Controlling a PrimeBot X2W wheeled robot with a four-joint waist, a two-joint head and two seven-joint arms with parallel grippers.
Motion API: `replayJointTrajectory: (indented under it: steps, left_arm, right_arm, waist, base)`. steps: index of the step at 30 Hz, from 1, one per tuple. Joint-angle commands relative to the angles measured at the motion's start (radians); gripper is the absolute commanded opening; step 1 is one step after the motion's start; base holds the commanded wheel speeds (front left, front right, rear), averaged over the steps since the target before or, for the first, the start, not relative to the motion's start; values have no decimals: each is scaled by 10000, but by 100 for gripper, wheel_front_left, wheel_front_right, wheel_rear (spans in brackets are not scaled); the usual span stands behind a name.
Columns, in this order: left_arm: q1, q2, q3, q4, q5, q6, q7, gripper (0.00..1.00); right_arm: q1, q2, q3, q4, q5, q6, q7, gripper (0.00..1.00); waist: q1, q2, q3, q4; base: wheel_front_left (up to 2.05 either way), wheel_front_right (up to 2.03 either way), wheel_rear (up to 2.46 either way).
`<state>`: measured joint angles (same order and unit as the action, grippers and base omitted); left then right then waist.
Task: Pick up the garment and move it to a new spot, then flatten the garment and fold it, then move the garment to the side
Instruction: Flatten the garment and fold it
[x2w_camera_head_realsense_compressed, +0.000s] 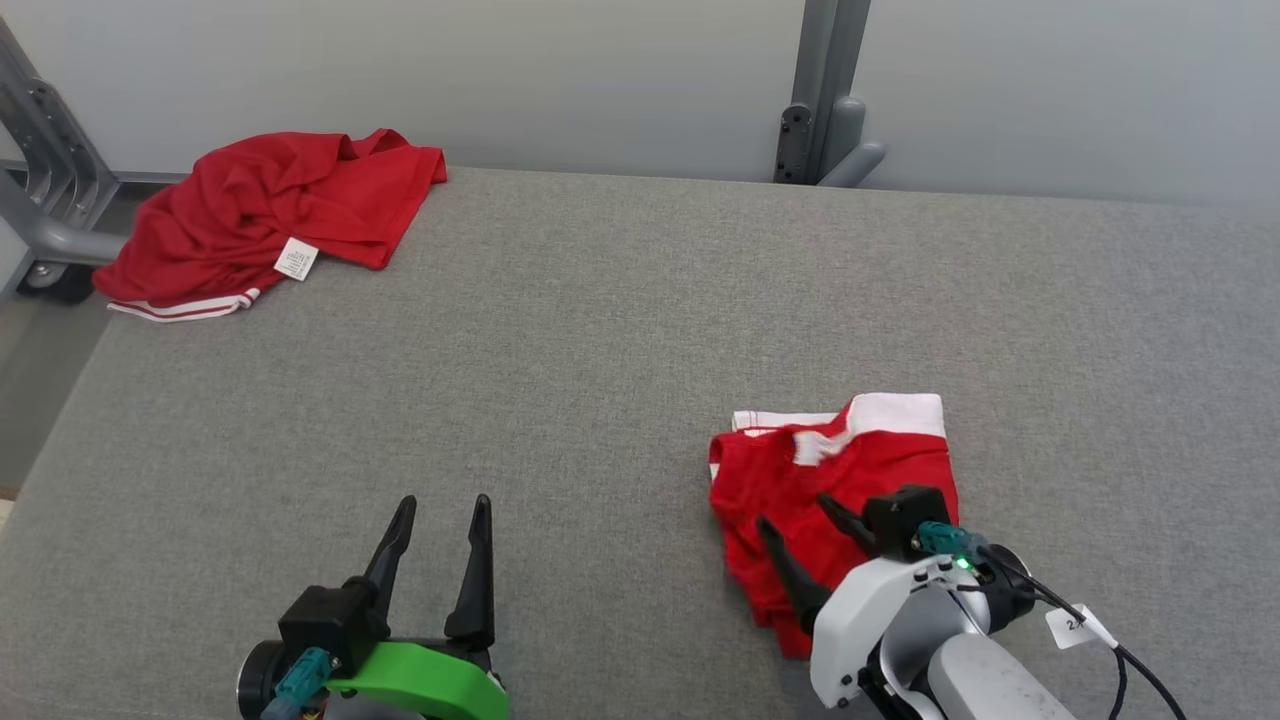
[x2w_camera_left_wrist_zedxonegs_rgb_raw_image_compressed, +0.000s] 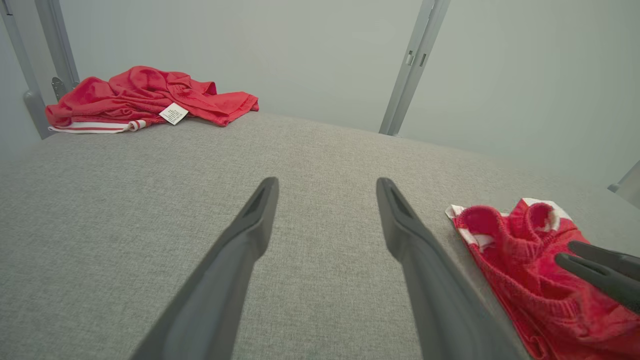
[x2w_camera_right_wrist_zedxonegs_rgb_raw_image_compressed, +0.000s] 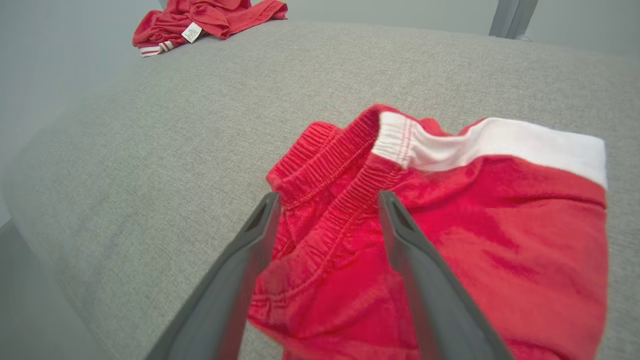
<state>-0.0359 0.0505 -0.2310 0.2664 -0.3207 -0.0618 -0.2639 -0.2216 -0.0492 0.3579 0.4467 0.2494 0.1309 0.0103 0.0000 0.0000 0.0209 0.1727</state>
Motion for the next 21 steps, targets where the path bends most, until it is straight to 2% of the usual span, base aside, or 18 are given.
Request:
replayJointTrajectory:
  steps: [1, 6, 10, 16, 21]
  left_arm:
    - [-145, 2, 0, 21, -15, 22, -5, 100]
    - [-145, 3, 3, 54, 16, -5, -5, 100]
    - [-47, 3, -4, 20, 54, 18, -4, 100]
    - [-44, 3, -182, -52, 150, -22, -5, 100]
    - [-136, 6, -299, -145, 205, 56, -4, 100]
  right_arm:
    - [-110, -26, 57, 11, -22, -2, -91, 100]
    - [-159, -26, 369, -47, 47, -3, -415, 100]
    - [-123, -25, 218, -146, -67, -3, -792, 100]
    - [-26, -24, -503, -333, -470, -3, -1522, 100]
    - [181, -25, -1532, -723, -900, -3, -2204, 100]
  waist:
    - [0, 0, -6, -2]
    - [0, 0, -52, -6]
    - [0, 0, -157, -67]
    - [0, 0, -326, -299]
    - [0, 0, -454, -579]
  base:
    - [0, 0, 0]
    - [0, 0, 0]
    - [0, 0, 0]
    - [0, 0, 0]
    - [0, 0, 0]
